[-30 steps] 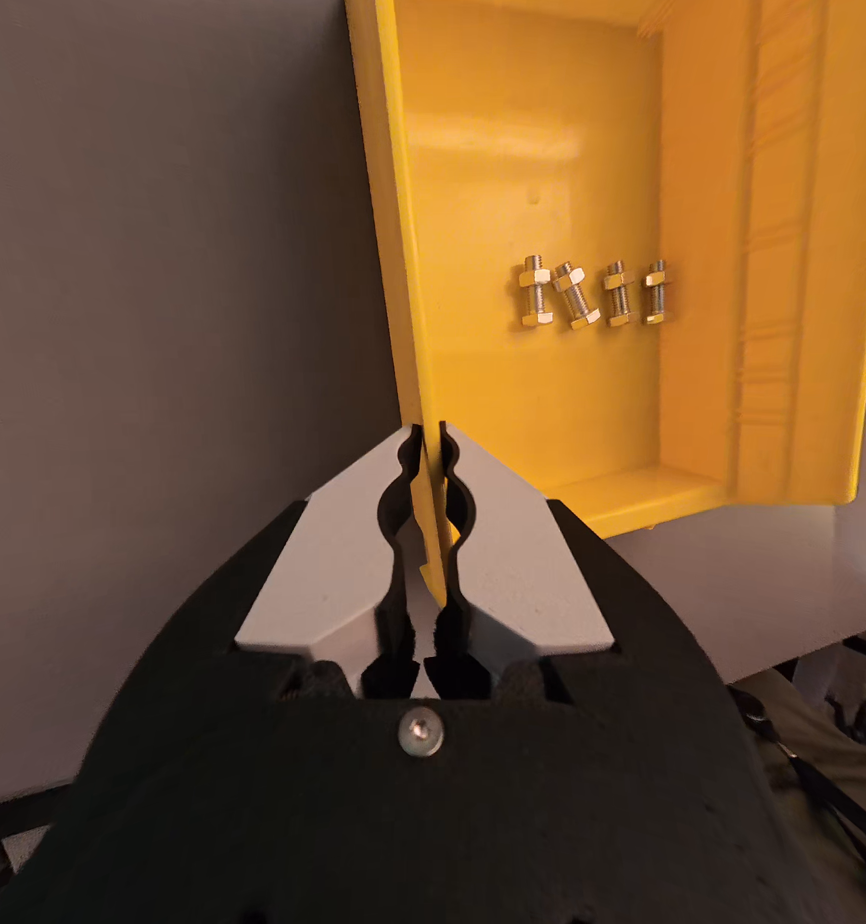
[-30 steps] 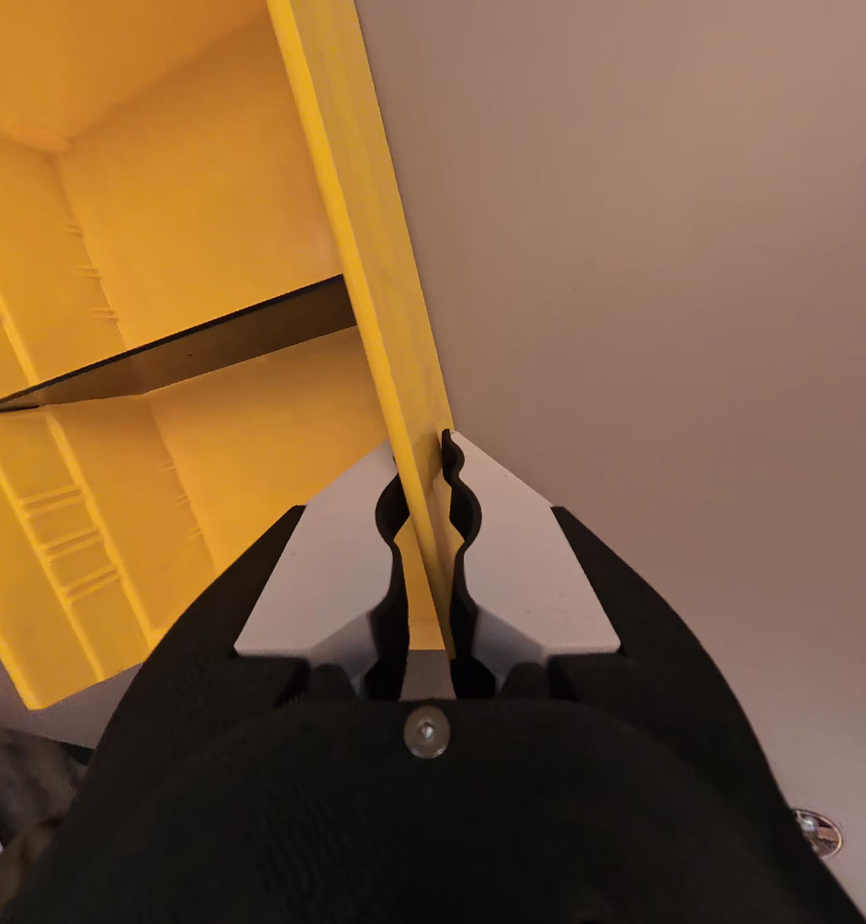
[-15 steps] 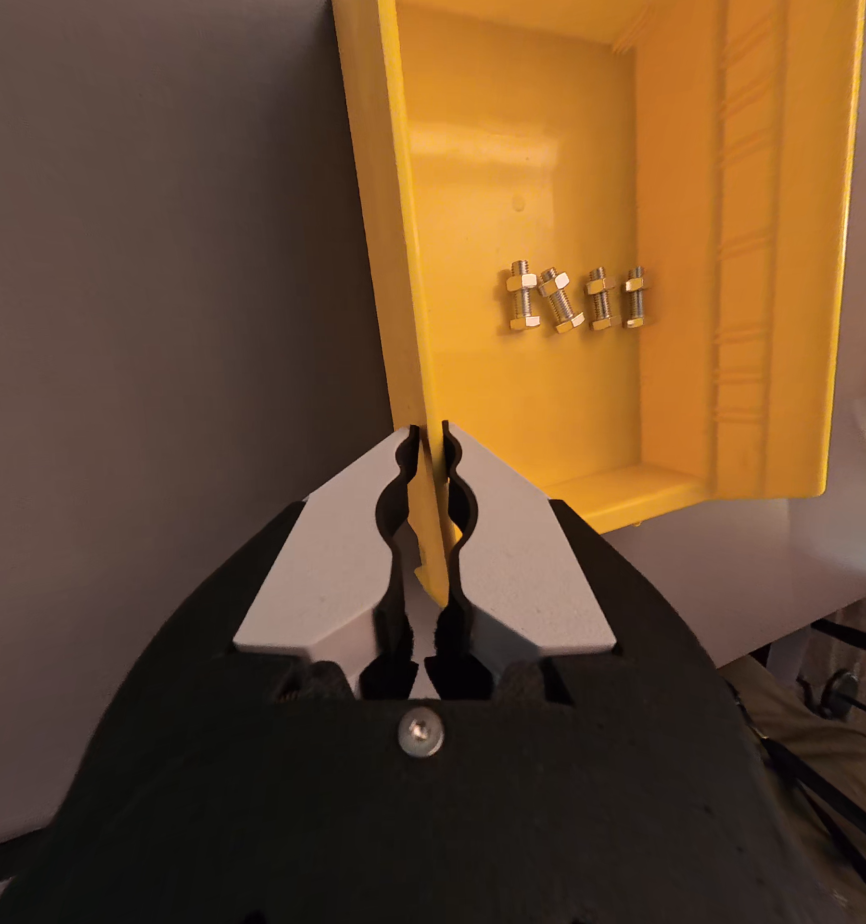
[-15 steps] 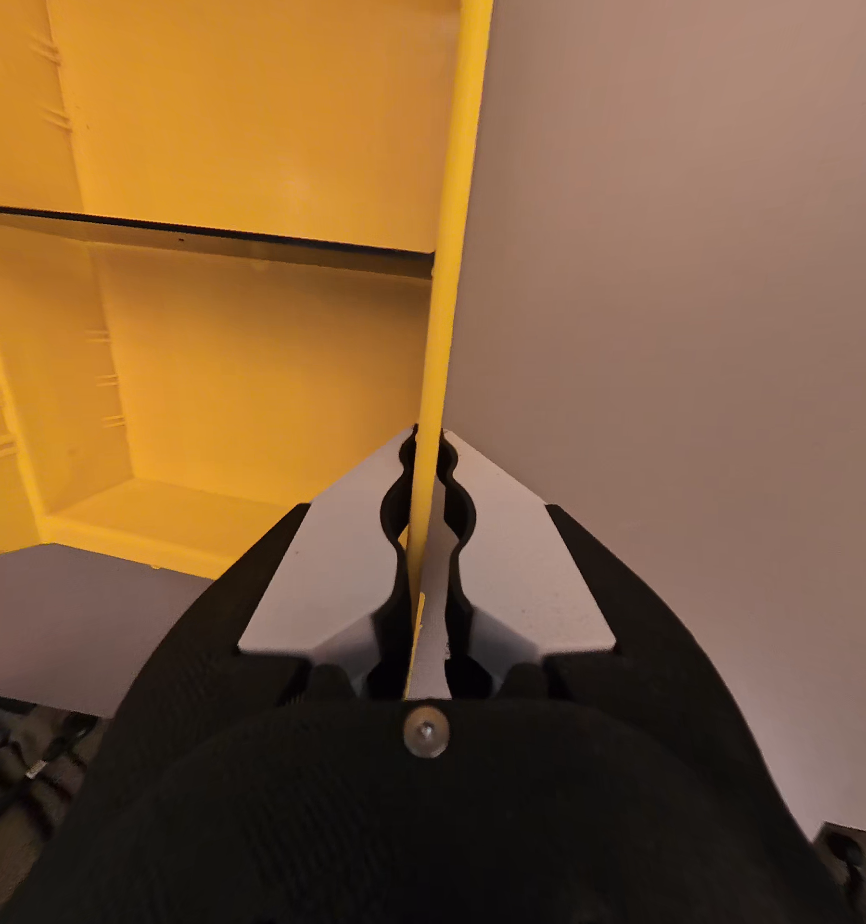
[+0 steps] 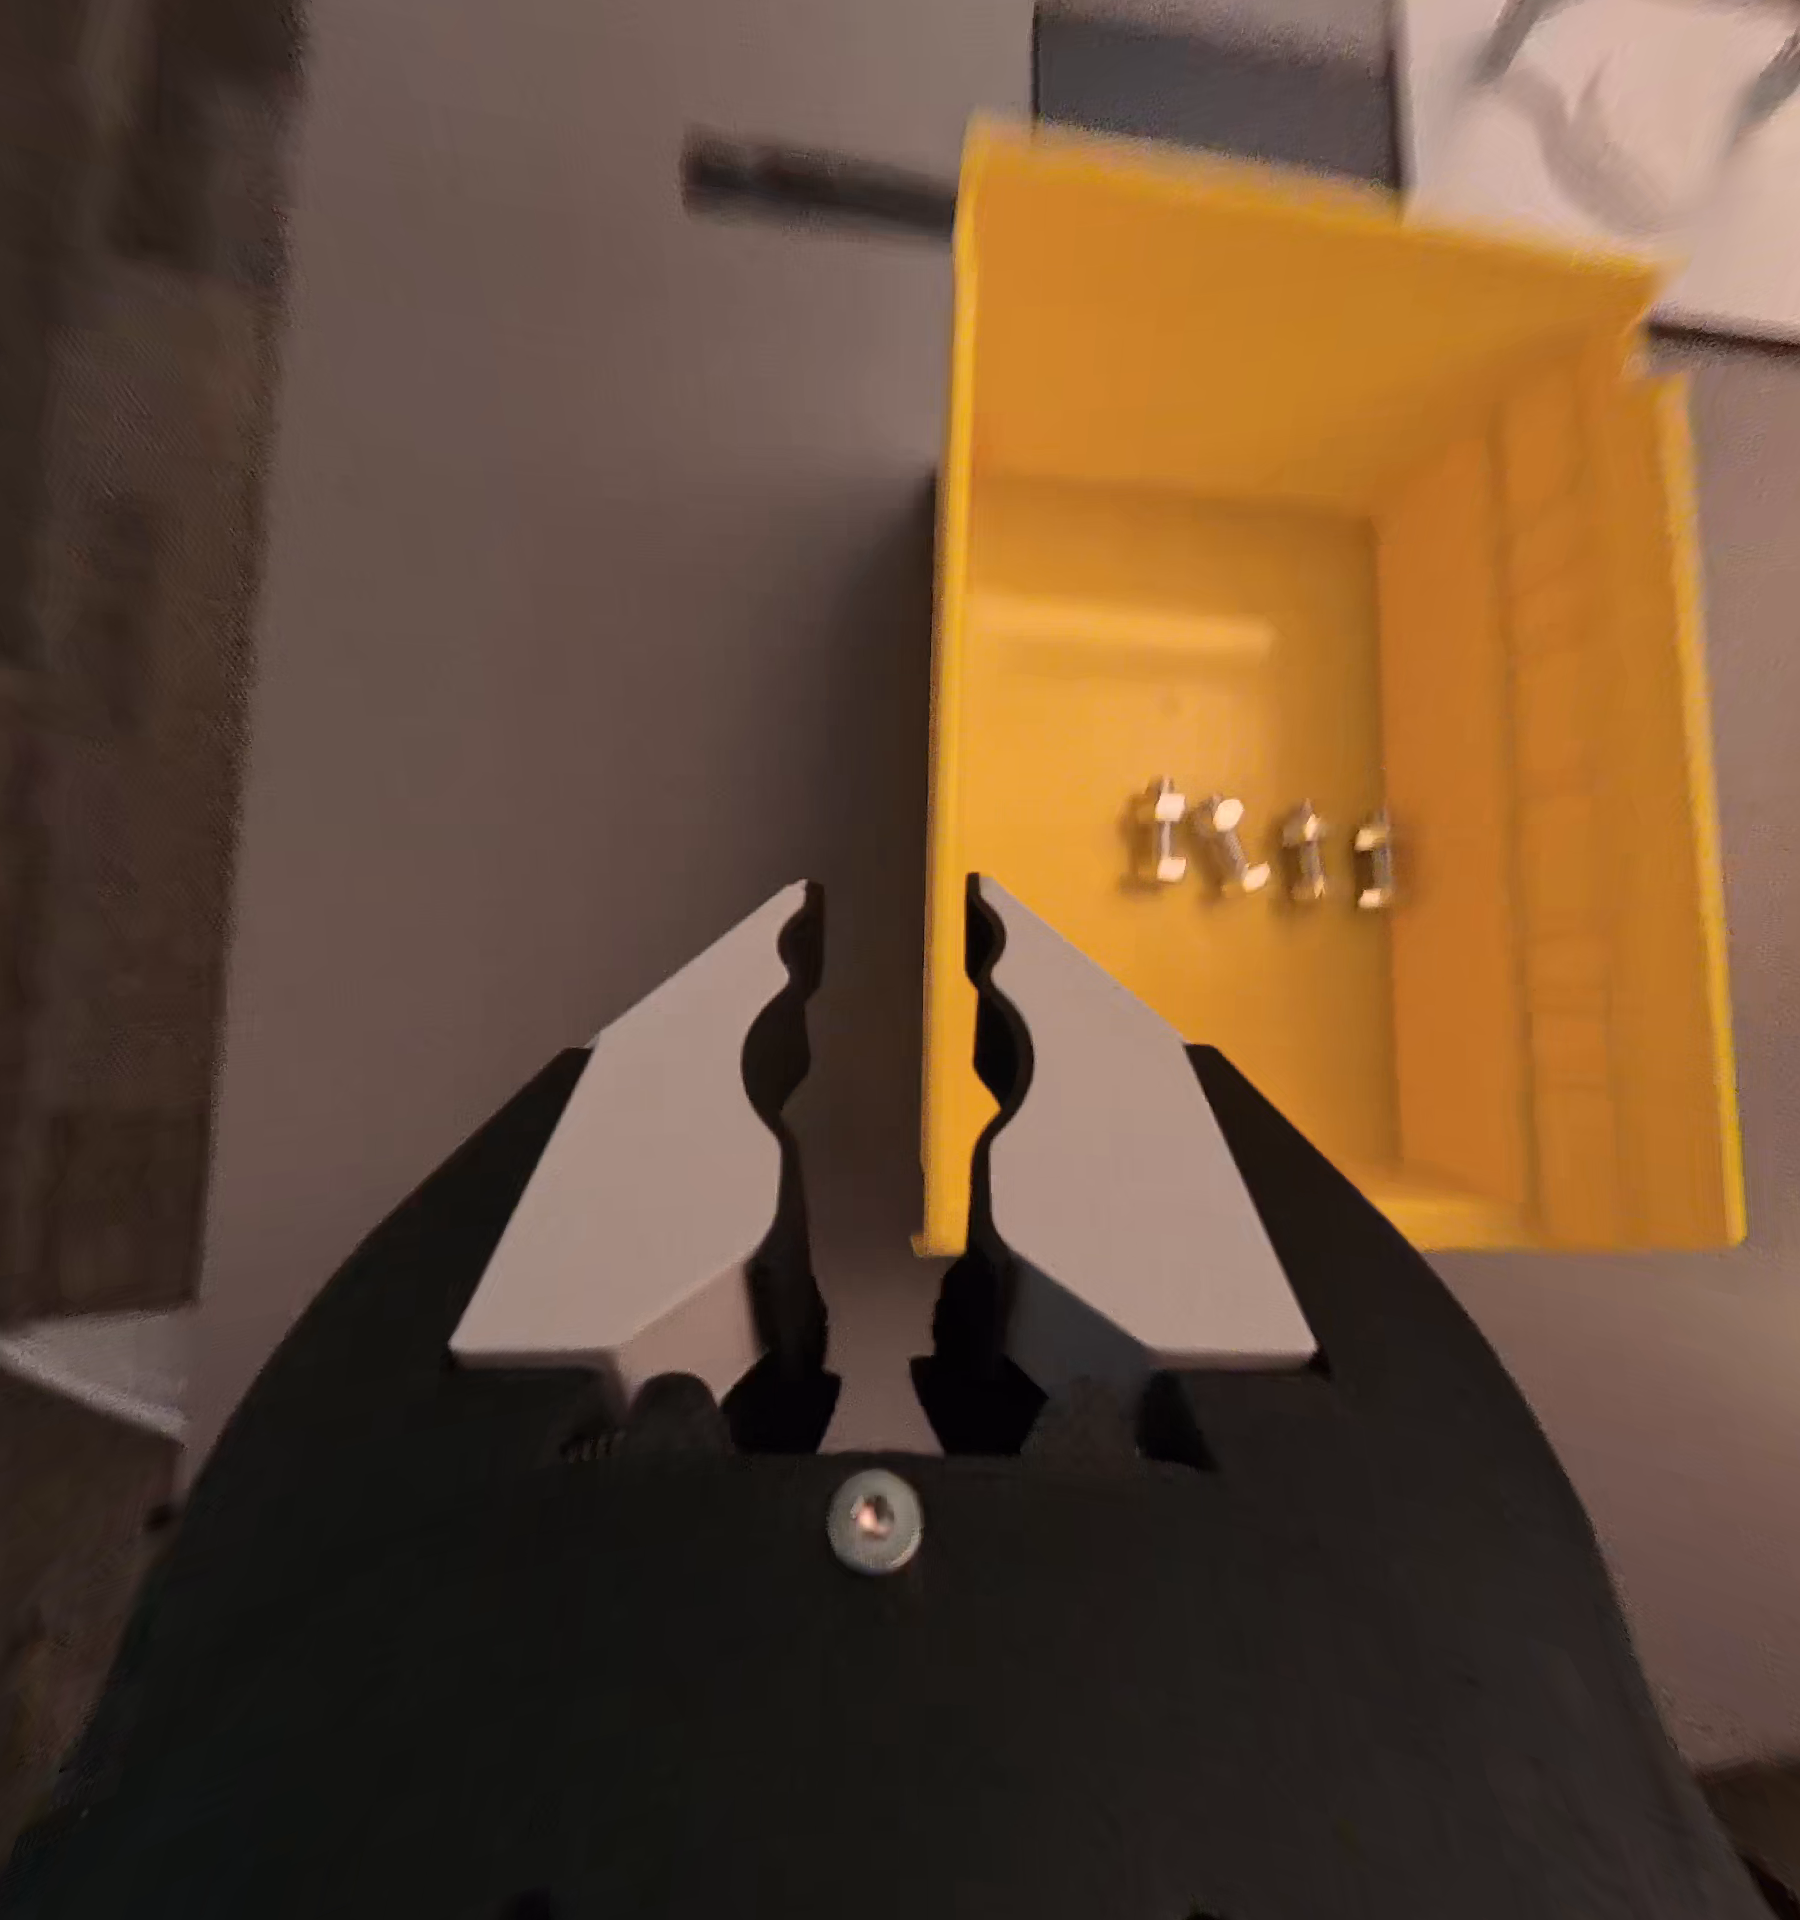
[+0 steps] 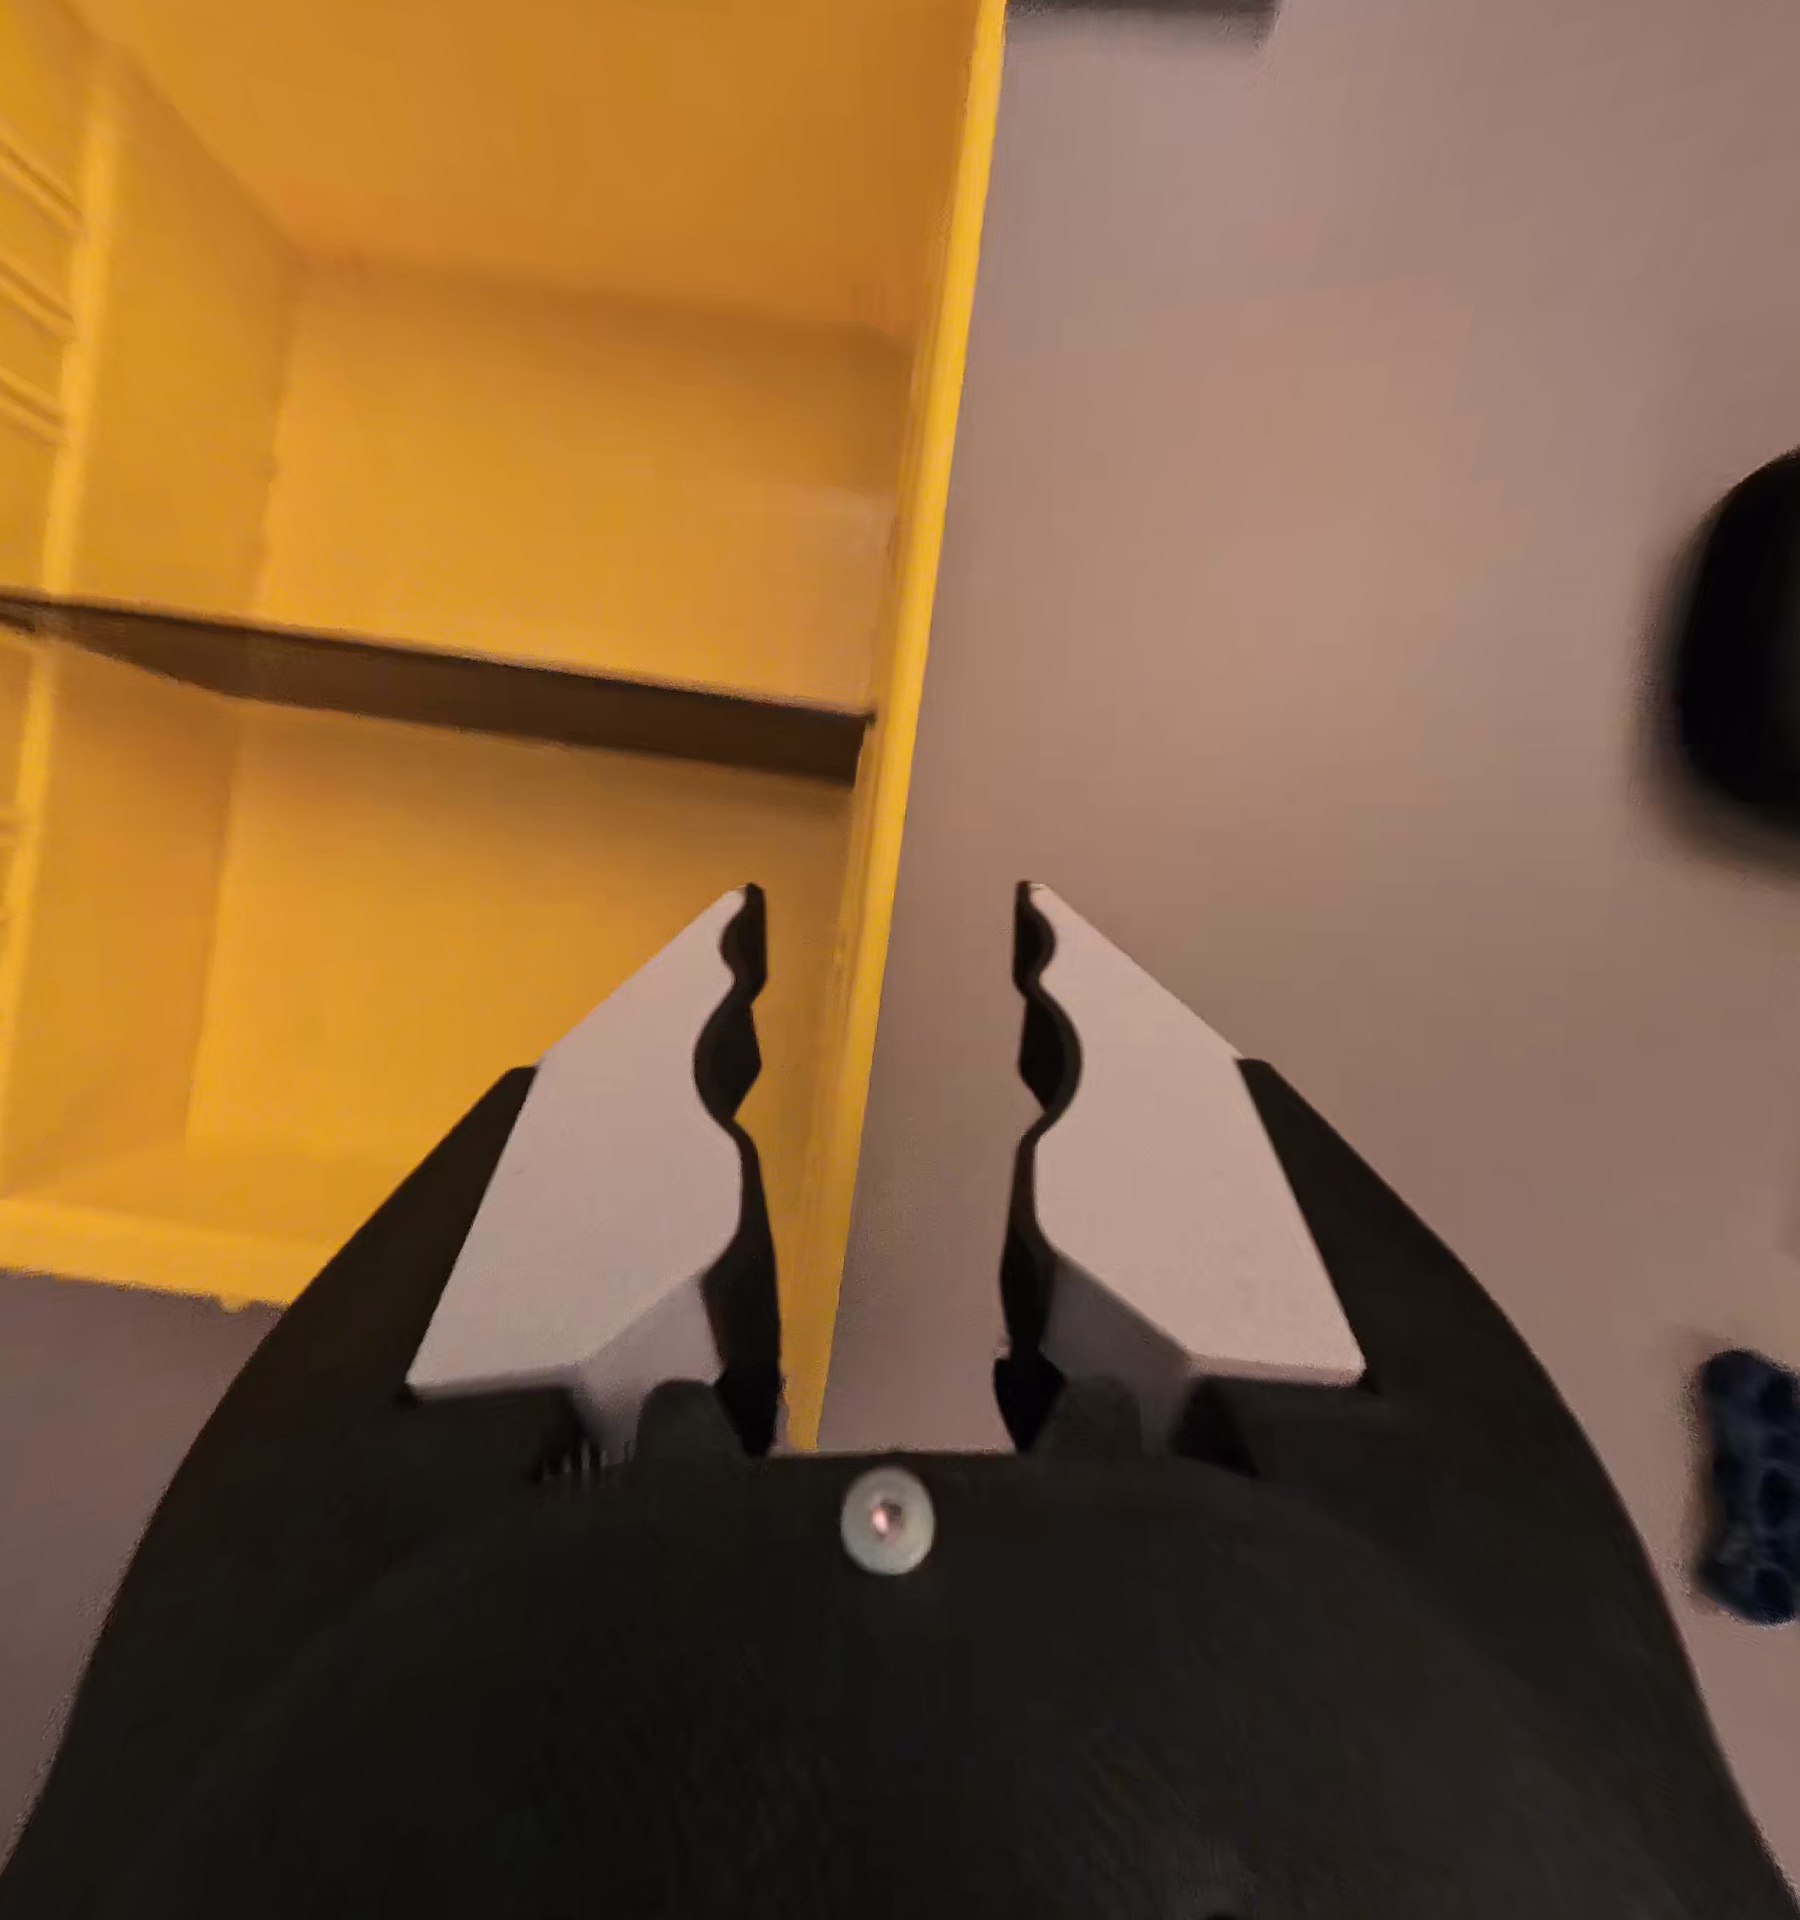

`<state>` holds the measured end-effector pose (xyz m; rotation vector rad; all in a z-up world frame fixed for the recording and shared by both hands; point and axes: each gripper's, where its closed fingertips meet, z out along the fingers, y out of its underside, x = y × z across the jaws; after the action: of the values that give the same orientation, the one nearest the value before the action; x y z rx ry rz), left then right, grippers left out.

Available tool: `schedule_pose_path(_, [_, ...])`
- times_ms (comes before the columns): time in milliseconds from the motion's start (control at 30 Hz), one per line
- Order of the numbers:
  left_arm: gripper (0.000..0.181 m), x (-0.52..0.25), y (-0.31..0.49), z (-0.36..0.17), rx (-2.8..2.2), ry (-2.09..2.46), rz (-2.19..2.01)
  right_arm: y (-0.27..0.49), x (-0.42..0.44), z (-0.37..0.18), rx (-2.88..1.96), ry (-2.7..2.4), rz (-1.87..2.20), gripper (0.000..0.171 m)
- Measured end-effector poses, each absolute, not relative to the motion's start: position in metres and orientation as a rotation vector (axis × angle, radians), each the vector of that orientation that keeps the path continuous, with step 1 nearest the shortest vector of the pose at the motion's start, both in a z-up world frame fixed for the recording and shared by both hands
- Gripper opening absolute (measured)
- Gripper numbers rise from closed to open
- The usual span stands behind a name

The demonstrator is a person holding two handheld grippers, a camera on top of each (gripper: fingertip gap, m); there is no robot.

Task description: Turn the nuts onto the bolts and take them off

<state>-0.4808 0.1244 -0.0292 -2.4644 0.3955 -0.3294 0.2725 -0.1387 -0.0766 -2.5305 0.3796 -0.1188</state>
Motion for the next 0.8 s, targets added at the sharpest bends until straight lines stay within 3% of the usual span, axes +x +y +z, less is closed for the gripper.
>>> schedule_pose_path(133, [0.04,-0.431,0.108,0.033,-2.161,0.558,-0.38,-0.107,0.244,0.04,-2.041,0.128,-0.419,0.058])
schedule_pose_path(233, [0.044,-0.391,0.091,-0.001,-2.319,0.73,-0.412,-0.09,0.167,0.122,-1.726,-0.082,-0.434,0.056])
schedule_pose_path(333, [0.034,-0.379,0.106,-0.05,-2.519,0.817,-0.277,-0.085,0.087,0.163,-1.63,-0.208,-0.301,0.054])
schedule_pose_path(500, [0.028,-0.361,0.118,-0.104,-2.705,0.852,-0.264,-0.087,0.003,0.173,-1.558,-0.388,-0.15,0.036])
schedule_pose_path(800, [0.021,-0.361,0.125,-0.133,-2.793,0.837,-0.265,-0.065,0.001,0.124,-1.784,-0.513,-0.29,0.037])
